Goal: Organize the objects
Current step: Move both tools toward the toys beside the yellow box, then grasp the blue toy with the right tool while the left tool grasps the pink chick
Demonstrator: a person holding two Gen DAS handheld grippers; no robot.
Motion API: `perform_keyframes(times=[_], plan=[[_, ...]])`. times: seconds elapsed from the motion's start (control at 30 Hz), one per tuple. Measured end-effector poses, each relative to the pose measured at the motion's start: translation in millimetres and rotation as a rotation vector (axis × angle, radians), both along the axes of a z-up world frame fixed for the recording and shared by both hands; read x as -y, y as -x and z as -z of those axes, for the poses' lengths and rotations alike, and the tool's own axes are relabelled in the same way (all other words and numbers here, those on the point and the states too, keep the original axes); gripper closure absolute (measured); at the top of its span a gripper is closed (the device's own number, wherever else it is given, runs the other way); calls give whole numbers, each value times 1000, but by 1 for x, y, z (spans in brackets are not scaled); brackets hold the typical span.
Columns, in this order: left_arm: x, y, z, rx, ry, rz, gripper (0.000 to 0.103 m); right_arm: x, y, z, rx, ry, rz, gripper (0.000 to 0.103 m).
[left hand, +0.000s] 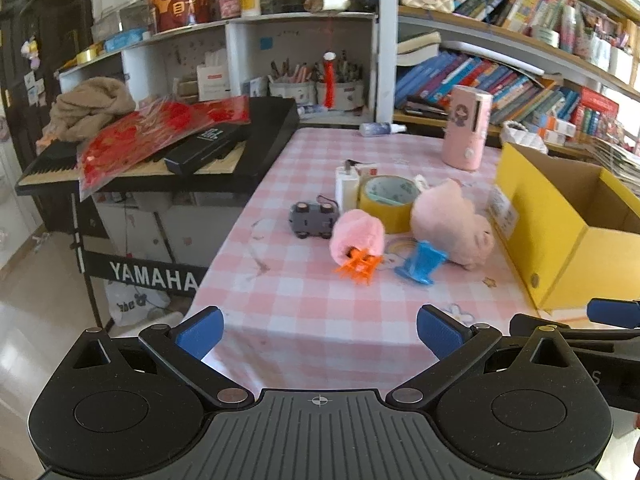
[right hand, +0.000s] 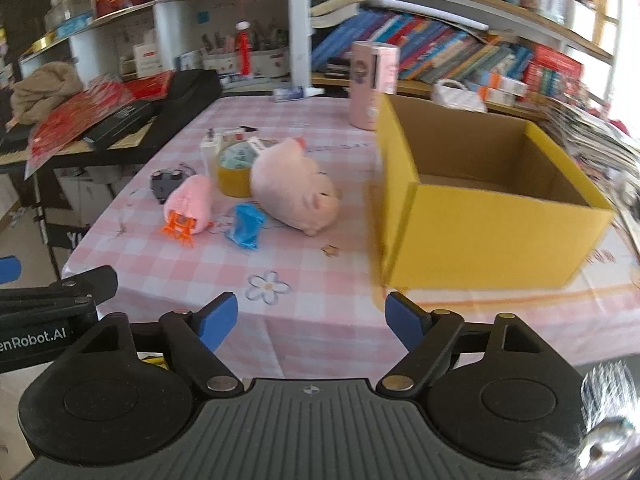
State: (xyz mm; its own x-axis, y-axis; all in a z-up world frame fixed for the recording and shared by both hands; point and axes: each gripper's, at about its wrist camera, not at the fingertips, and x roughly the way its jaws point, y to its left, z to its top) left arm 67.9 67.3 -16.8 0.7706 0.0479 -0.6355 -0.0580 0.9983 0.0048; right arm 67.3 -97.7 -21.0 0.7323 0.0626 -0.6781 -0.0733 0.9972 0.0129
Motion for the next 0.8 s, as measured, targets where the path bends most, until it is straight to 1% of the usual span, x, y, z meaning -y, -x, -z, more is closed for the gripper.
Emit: perform_keyframes(times=[0.13, 0.23, 0.33, 0.4, 0.43, 0.5, 0.63, 0.8], plan=[[-7, -17, 1, -6, 35, -20, 0, -7, -21, -1, 11, 4, -52, 26], [-9, -28, 2, -12, 36, -35, 1, -11, -36, 0, 12, 4, -76, 26], [-12, -37, 4, -14, 37, -60, 2, -13, -53, 4, -11, -4, -111, 27], [-16, -43, 4, -14, 42, -84, 2, -17, -63, 8, -30, -8, -144, 32], [-18, -46, 3, -13, 48, -95, 2, -19, -68, 10, -42, -8, -163, 34], [-22, -52, 3, -10, 61, -113, 2, -24, -78, 15, -62, -9, -197, 41], [-24, -63, 2, -12, 77, -126, 2, -29, -97, 23, -86, -29, -234, 45], [-26, -76, 1, -18, 74, -130, 2, -27, -124, 33, -99, -86, -219, 49]])
